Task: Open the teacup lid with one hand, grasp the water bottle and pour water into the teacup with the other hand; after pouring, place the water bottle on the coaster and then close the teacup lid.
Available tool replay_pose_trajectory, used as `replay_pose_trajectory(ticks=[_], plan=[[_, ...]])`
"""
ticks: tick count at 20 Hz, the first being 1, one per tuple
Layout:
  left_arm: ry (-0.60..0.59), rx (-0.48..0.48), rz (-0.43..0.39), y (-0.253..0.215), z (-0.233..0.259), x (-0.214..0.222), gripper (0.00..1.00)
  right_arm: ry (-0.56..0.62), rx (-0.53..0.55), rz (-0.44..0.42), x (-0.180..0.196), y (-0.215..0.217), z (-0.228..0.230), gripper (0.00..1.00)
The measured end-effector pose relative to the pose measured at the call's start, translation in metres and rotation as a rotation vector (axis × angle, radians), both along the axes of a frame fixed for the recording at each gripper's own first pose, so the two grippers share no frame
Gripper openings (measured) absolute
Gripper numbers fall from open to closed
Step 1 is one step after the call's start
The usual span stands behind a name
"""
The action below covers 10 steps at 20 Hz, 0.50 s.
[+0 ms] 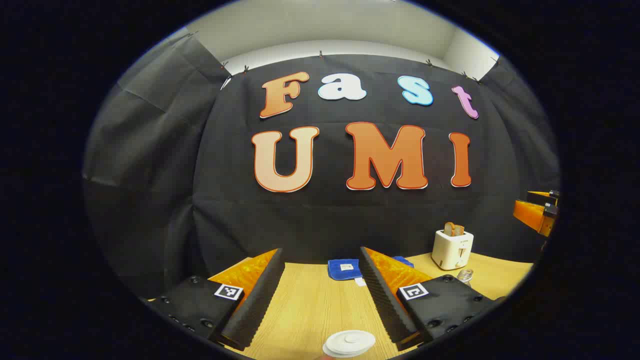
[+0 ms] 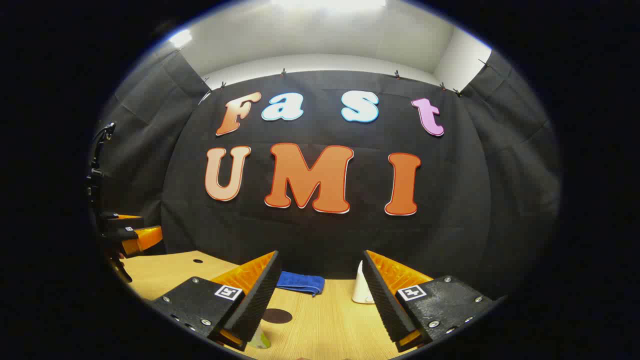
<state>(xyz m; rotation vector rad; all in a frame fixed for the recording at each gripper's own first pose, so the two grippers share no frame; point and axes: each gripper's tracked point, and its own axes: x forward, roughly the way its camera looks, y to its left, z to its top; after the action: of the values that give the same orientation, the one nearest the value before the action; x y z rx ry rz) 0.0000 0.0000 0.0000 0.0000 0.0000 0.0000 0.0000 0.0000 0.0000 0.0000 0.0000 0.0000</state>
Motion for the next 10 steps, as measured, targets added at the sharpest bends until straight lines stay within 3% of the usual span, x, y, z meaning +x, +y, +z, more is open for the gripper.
replay_pose_trajectory(ticks=[10], plan=[[0.014, 0.026, 0.014, 0.001, -0.016, -0.001, 0.96, 0.001, 0.003, 0.016, -0.001, -0.001, -0.001, 0.97]])
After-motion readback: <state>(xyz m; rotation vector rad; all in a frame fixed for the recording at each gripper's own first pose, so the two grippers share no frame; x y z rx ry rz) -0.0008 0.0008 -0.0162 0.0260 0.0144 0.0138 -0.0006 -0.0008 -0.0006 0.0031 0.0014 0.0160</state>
